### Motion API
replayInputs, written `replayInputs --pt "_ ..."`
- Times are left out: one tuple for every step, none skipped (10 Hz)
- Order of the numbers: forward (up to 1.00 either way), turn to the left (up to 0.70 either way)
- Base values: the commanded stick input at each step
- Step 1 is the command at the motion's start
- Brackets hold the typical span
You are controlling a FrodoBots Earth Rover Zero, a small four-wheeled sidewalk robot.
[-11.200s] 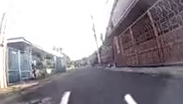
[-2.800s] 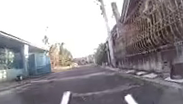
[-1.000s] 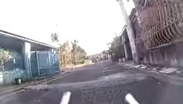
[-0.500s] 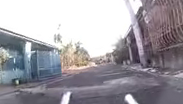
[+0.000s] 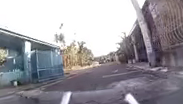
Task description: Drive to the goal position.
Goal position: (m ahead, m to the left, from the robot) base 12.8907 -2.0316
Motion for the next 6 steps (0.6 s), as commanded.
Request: replayInputs --pt "0.85 0.0" --pt "0.85 0.0" --pt "0.78 0.0" --pt "0.44 0.0" --pt "0.0 0.0" --pt "0.0 0.0"
